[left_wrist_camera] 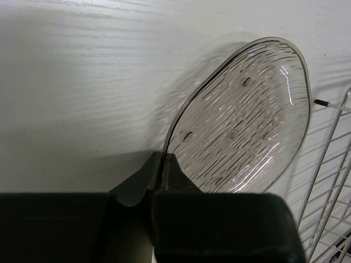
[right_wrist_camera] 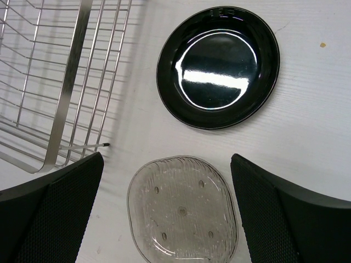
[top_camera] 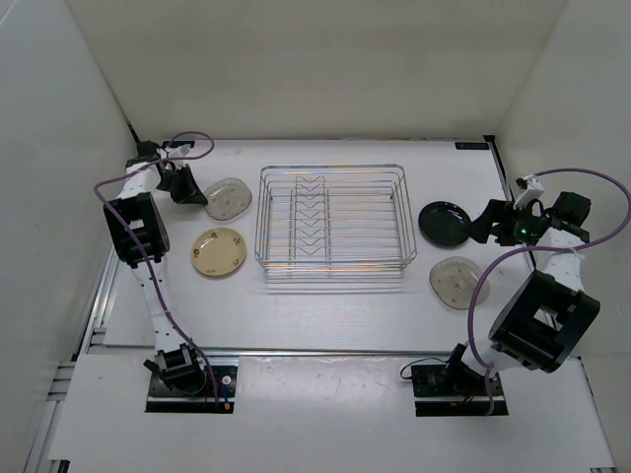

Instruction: Load the plates into the dish rack

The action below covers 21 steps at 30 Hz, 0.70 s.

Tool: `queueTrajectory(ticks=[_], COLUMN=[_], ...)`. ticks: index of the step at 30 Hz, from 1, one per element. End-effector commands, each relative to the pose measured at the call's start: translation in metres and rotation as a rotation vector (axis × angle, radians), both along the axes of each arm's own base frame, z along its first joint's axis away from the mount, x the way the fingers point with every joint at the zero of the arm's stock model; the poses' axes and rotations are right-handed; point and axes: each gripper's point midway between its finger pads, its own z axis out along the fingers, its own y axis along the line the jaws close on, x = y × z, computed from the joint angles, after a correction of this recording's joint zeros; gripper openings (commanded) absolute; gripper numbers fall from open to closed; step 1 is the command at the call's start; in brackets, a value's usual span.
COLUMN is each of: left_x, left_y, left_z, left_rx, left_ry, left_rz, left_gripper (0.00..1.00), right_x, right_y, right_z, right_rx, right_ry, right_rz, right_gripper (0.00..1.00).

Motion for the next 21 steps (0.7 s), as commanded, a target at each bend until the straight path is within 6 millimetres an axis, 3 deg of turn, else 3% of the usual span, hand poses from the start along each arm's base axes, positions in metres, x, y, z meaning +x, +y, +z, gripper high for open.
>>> queueTrajectory(ticks=[1, 7, 9, 10, 12, 14, 15, 18, 20, 21], left_x=[0.009, 0.026, 0.031, 0.03, 0.03, 0.027, 0.024, 0.016, 0.01, 0.005], left_y=[0.011, 0.046, 0.056, 0.052, 0.061, 0.051, 0.056, 0.033, 0.019, 0.003], left_z=[0.032, 0.113, 0.157, 0.184, 0.219, 0.26, 0.274, 0.323, 0.343, 0.362], left_rx=[0.11, 0.252, 0.363, 0.398, 0.478, 0.534, 0.587, 0.675, 0.724, 0.795], left_ry=[-0.075, -0.243, -0.337, -0.391, -0.465, -0.552, -0.584, -0.702, -0.75, -0.802], left_rz=[0.0, 0.07, 0.081, 0.072, 0.08, 0.059, 0.046, -0.022, -0.061, -0.108], left_gripper=[0.11, 0.11, 0.11, 0.11, 0.11, 0.11, 0.11, 0.11, 0.11, 0.11], right_x=[-0.003, -0.005, -0.005, -0.005, -0.005, -0.005, -0.005, -0.006, -0.006, -0.008], right_y=[0.004, 0.007, 0.007, 0.008, 0.008, 0.009, 0.009, 0.011, 0.013, 0.013], right_z=[0.012, 0.015, 0.015, 0.016, 0.016, 0.017, 0.017, 0.018, 0.021, 0.02], right_rx=[-0.002, 0.005, 0.005, 0.011, 0.011, 0.011, 0.011, 0.023, 0.024, 0.029], right_ry=[-0.047, -0.052, -0.052, -0.056, -0.056, -0.065, -0.065, -0.061, -0.073, -0.065], right_rz=[0.028, 0.034, 0.034, 0.04, 0.04, 0.049, 0.049, 0.054, 0.06, 0.06], right_gripper=[1.0, 1.0, 1.0, 1.0, 1.0, 1.0, 1.0, 1.0, 1.0, 1.0])
